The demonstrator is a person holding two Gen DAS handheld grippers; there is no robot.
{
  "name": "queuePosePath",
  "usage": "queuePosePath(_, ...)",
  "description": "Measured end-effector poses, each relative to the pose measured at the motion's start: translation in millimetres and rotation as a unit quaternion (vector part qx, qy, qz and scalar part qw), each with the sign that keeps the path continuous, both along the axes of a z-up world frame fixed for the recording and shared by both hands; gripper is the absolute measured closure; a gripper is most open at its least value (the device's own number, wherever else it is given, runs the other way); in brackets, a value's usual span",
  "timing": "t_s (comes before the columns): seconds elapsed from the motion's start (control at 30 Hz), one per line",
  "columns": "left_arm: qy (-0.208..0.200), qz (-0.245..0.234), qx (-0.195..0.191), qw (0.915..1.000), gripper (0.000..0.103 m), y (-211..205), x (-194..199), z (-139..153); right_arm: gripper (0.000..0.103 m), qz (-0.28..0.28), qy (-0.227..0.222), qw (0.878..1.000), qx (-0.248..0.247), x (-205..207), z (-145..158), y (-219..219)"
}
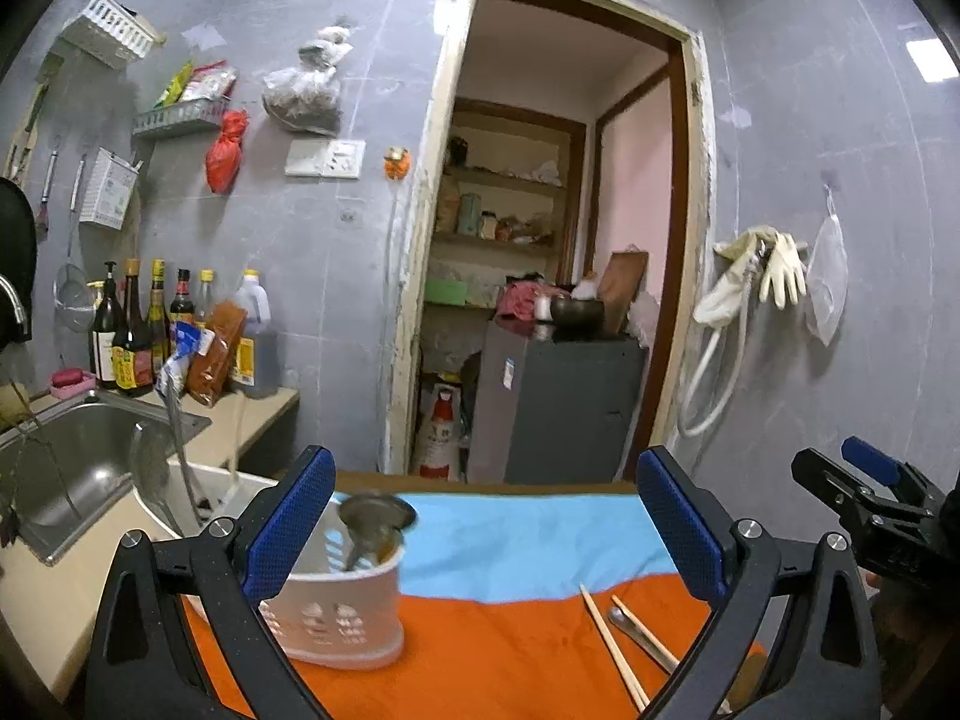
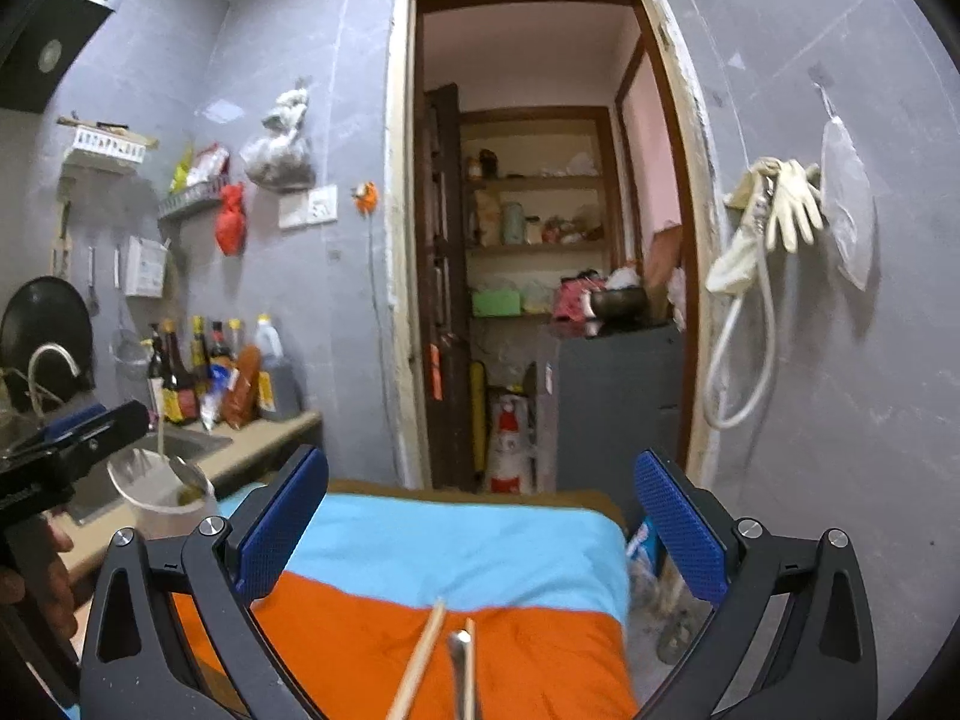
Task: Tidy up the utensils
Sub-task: 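Move both tools back down to the remaining chopsticks and knife on the cloth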
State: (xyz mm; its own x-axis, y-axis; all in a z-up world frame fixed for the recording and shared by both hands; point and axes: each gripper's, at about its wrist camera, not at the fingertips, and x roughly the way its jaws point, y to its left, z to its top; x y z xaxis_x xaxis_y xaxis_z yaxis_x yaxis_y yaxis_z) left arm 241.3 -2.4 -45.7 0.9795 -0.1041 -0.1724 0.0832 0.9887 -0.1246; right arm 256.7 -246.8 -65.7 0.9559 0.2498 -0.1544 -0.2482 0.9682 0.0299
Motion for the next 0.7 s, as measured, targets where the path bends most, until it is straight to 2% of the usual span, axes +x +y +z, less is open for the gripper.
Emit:
queuePosePath(0.3,0.058,-0.018,0.017,0.998,0.005,-32.7,16.1,-37.2,0.0,-0.031,0.061,0.997,-0.023,14.4,-34.0,-20.5)
queuePosePath(0.47,0.083,-0.03,0.024,0.9958,0.005,-44.3,26.7,-59.0,0.0,-0.027,0.09,0.995,-0.028,23.1,-52.3,-29.1)
queuePosePath(0.7,0.143,-0.074,0.023,0.9866,0.005,-53.2,52.4,-90.7,0.001,-0.004,0.139,0.99,-0.027,37.0,-76.1,-36.0)
